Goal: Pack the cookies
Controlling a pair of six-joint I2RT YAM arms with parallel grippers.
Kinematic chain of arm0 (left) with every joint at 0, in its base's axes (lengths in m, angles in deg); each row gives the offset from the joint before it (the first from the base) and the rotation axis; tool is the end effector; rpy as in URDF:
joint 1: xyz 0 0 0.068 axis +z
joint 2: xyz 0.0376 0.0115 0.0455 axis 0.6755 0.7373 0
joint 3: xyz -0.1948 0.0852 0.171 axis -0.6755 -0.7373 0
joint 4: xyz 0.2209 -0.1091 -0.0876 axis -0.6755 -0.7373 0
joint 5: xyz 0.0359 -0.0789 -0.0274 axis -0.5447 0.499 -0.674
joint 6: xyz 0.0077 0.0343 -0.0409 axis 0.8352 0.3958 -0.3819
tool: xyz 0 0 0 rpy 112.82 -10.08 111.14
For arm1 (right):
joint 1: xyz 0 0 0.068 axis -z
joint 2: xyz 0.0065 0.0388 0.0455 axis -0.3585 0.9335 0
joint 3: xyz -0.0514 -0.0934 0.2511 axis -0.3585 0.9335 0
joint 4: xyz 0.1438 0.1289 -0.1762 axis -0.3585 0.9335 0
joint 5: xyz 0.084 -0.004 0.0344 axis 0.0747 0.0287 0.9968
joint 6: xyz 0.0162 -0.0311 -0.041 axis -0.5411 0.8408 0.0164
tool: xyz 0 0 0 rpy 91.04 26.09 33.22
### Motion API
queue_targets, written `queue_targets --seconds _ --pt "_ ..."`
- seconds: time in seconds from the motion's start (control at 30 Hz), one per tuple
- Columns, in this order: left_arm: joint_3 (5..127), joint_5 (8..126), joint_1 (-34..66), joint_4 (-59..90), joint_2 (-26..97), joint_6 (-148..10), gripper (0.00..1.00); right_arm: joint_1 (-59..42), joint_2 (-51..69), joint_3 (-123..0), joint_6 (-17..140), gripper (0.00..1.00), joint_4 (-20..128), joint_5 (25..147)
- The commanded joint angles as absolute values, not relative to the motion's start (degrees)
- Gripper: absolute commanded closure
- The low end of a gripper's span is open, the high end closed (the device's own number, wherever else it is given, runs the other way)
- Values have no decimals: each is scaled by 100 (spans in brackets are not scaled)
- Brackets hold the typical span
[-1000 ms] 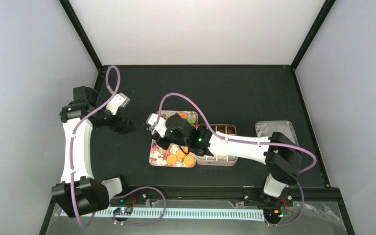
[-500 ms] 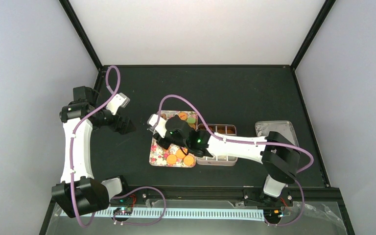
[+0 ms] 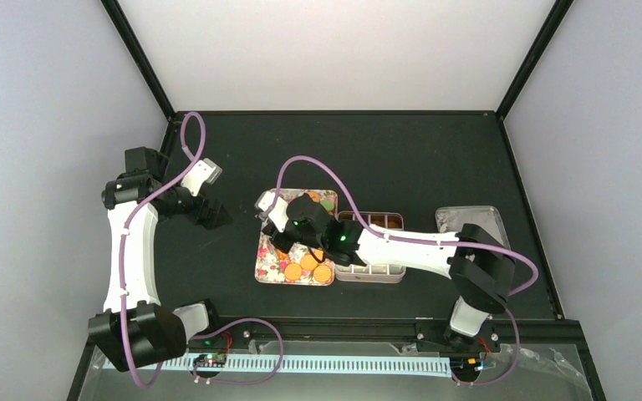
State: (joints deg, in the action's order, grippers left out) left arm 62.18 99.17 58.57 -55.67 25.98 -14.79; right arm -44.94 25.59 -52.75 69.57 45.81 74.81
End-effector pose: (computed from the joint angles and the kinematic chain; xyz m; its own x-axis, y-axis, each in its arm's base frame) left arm 0.1947 0.0321 0.3312 -0.6268 0.3602 -0.6909 0.6256 0.7612 -0.1708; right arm 0.1635 0.3612 0.2575 -0.1426 -0.3696 -0.9182 -0.8925 0.4490 -0.0421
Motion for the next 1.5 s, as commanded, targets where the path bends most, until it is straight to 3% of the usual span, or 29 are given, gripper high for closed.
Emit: queue_targets --seconds 0.0,0.3,0.77,0.9,1.47 --pt "6390 10026 5895 -5686 2538 -1347 1 -4363 2154 -5241 6800 94 4833 7595" --pt "6403 10048 5893 -5660 2513 -1336 1 -4026 1085 -4997 6649 99 5153 7661" --pt "6254 10399 5893 -5485 2573 -1389 1 -3432 -1601 -3935 6277 99 7365 6142" --pt "6151 10511 5896 -5369 2573 -1407 1 -3401 -1964 -3795 6257 98 7361 6180" --pt "6148 10227 5893 -5489 2566 -1406 1 -3401 846 -5292 6321 95 5723 6950"
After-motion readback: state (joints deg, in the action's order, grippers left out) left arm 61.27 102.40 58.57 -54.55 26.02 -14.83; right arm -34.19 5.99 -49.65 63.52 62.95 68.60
